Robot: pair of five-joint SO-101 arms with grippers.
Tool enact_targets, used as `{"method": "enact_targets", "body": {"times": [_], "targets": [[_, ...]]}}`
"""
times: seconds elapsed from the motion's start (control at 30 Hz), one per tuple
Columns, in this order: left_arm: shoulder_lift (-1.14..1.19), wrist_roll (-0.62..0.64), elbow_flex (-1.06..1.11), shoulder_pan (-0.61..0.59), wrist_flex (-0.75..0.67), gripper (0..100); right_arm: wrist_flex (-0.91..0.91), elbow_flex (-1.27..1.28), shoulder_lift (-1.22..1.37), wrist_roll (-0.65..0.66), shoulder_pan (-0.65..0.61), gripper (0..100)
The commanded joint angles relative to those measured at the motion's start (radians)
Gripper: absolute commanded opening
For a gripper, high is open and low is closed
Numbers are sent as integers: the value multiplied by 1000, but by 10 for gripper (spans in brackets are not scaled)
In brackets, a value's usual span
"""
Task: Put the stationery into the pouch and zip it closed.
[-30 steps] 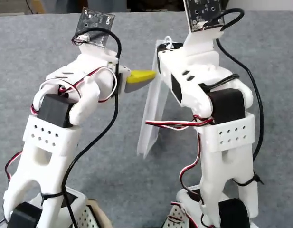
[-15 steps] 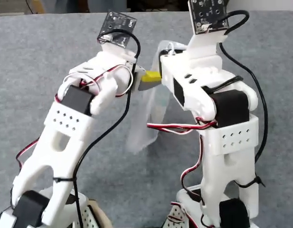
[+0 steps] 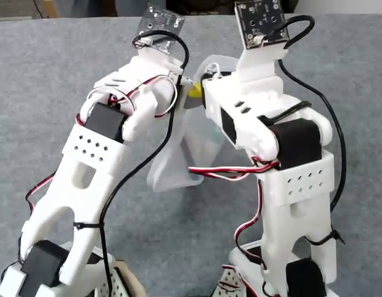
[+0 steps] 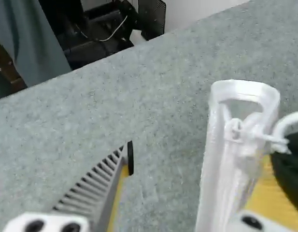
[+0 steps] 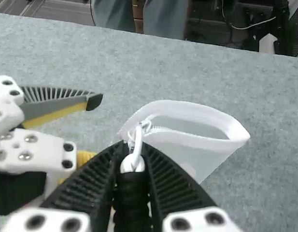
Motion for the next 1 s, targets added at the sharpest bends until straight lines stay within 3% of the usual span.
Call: {"method": "enact_targets", "body": {"times": [0.0,0.57,0.97], "targets": [[-5,-15,-68,8,-20,410,14,-62,-33,-9,-15,12],[5,11,-61,8,-28,404,141,-216,-33,-9,-87,12],[74,41,-81,8,-46,70,149,-208,-33,-9,-87,12]]}}
